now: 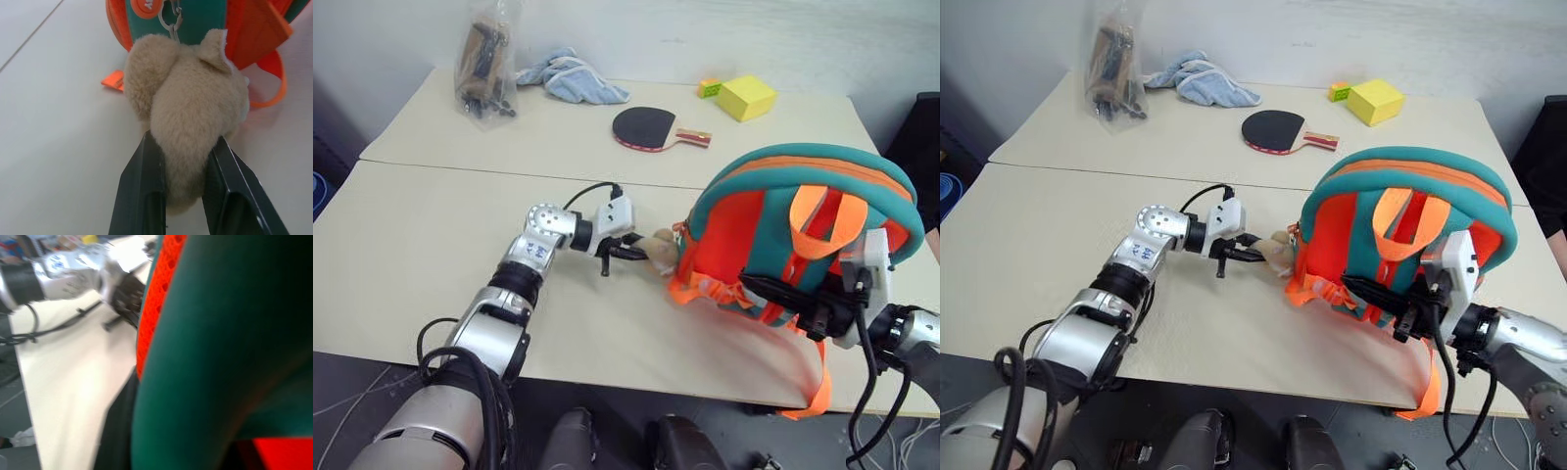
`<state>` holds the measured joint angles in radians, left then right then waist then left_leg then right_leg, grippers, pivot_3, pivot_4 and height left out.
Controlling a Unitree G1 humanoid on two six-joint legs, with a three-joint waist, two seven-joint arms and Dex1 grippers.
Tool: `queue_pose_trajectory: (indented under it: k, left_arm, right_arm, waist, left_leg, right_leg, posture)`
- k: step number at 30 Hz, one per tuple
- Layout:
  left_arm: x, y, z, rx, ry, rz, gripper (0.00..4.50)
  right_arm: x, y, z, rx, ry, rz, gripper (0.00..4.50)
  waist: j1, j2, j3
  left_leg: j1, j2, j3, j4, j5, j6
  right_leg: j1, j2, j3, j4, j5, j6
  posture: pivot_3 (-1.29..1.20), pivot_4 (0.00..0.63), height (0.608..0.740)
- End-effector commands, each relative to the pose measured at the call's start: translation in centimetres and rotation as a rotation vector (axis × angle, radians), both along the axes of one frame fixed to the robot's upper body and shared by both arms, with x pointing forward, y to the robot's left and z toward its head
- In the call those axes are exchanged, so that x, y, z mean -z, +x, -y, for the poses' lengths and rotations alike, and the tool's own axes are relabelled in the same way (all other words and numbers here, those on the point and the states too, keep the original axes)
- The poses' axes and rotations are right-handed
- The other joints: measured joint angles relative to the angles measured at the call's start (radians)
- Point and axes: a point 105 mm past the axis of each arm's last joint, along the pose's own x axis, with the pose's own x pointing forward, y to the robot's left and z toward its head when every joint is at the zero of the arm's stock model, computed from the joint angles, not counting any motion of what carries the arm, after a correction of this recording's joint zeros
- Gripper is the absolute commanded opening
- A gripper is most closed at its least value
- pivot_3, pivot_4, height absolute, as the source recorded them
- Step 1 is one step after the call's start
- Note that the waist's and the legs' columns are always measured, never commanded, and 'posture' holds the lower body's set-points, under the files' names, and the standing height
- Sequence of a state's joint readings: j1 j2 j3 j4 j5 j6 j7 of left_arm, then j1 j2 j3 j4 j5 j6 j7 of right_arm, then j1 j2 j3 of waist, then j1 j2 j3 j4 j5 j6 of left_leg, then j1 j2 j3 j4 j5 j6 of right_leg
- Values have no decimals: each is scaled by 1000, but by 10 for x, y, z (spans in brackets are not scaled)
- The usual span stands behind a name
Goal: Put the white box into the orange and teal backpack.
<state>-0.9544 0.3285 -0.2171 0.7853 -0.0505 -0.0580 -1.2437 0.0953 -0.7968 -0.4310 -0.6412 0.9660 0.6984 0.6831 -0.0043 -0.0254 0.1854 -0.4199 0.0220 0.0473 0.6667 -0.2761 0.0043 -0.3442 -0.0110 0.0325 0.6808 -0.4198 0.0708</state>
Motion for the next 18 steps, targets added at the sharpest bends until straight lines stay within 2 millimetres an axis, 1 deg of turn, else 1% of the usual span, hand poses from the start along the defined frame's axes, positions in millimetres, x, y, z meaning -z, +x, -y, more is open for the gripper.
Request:
queue_pose_trajectory:
  k: [1,3,6,8,9,10,11,12,13,15,16,18]
  left_arm:
    - [-8,-5,-29,-39,-16,-88,1541]
    - [-17,-14,-49,-22,-3,-81,2161]
    - [-41,-29,-79,-31,-44,-104,3082]
    - [-53,-36,-91,-51,-74,-117,3676]
    - [-59,-37,-95,-66,-89,-128,4024]
    - [-69,-41,-103,-76,-107,-143,4310]
    - [-85,-46,-113,-84,-147,-153,4481]
    - [-102,-50,-121,-90,-196,-145,4481]
    - [-115,-53,-126,-92,-234,-137,4481]
    - [-130,-54,-127,-104,-298,-132,4481]
    - [-134,-54,-127,-110,-326,-133,4481]
    - [-135,-54,-124,-122,-333,-115,4481]
  right_arm:
    - [-8,-13,9,10,33,-8,1928]
    - [-14,-25,23,25,14,-18,2613]
    - [-22,-48,51,70,-23,-44,3613]
    - [-23,-60,66,95,-55,-70,4315]
    - [-23,-65,74,112,-68,-78,4500]
    - [-25,-70,87,152,-73,-88,4500]
    - [-30,-76,106,209,-47,-93,4500]
    - [-38,-81,124,270,-6,-90,4500]
    - [-43,-83,134,303,23,-82,4500]
    - [-47,-84,143,328,49,-73,4500]
    - [-47,-84,145,334,54,-71,4500]
    - [-47,-83,147,341,63,-66,4500]
  waist:
    - [-2,0,0]
    - [-4,1,0]
    - [-4,1,0]
    - [0,1,0]
    - [0,1,0]
    - [1,1,0]
    - [1,1,0]
    - [1,1,0]
    - [-1,1,0]
    - [-1,0,1]
    - [-2,0,0]
    - [-2,1,0]
  left_leg:
    - [0,0,0,0,0,0]
    - [0,1,0,0,0,0]
    - [0,1,0,-1,0,0]
    - [1,1,0,-2,0,0]
    - [2,1,-1,-2,0,0]
    - [3,1,-1,-2,0,0]
    - [5,-1,-1,-2,-1,2]
    - [7,-1,-1,-3,-1,2]
    - [8,-2,0,-3,-3,6]
    - [12,-2,-1,-6,-4,6]
    - [16,-2,-1,-8,-4,6]
    - [19,-2,-1,-10,-4,7]
  right_leg:
    - [0,0,0,0,0,0]
    - [0,1,0,0,0,0]
    - [1,1,0,0,0,0]
    - [2,1,0,-2,0,0]
    - [3,1,0,-2,0,0]
    - [5,1,0,-4,0,0]
    - [8,0,0,-8,0,0]
    - [9,-1,0,-8,0,0]
    - [11,-1,0,-9,0,0]
    - [15,-2,0,-13,0,0]
    - [20,-2,0,-17,0,0]
    - [22,-2,0,-18,0,0]
  posture:
    - [0,150,740]
    - [0,150,740]
    - [0,150,740]
    - [0,150,740]
    - [0,150,740]
    - [0,150,740]
    - [0,150,740]
    - [0,150,740]
    - [0,150,740]
    - [0,150,740]
    - [0,150,740]
    - [0,150,740]
